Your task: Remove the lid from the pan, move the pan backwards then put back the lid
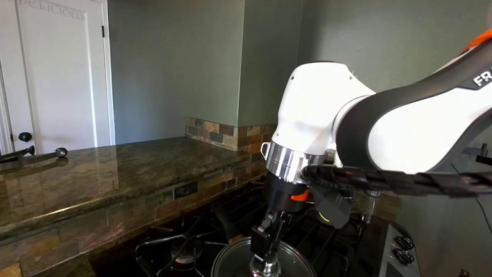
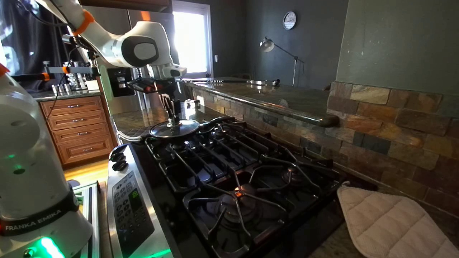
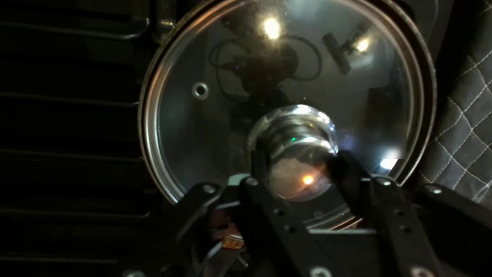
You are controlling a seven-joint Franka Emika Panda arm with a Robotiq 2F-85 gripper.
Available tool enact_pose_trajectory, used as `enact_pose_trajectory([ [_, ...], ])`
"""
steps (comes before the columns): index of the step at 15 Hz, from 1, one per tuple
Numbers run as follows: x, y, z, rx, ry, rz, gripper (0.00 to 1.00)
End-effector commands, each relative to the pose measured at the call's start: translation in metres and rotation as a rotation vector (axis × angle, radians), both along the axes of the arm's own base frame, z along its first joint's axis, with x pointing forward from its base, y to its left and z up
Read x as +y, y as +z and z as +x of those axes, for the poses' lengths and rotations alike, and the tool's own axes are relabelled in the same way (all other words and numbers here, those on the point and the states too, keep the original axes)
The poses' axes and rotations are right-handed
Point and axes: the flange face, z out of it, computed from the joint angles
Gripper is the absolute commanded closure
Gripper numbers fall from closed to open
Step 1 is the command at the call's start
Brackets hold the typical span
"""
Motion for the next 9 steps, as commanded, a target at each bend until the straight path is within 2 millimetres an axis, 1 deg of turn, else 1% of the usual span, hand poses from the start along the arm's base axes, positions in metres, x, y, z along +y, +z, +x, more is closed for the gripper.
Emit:
enact_pose_trajectory([
  [1,0.006,-0.002,0.004,-0.006,-0.004,-0.004,0.77],
  [5,0.005,-0.002,0.005,-0.003,-0.006,0.002,0.77],
  [9,0.0,0.009,0.002,-0.01,-0.008,0.024,0.77],
])
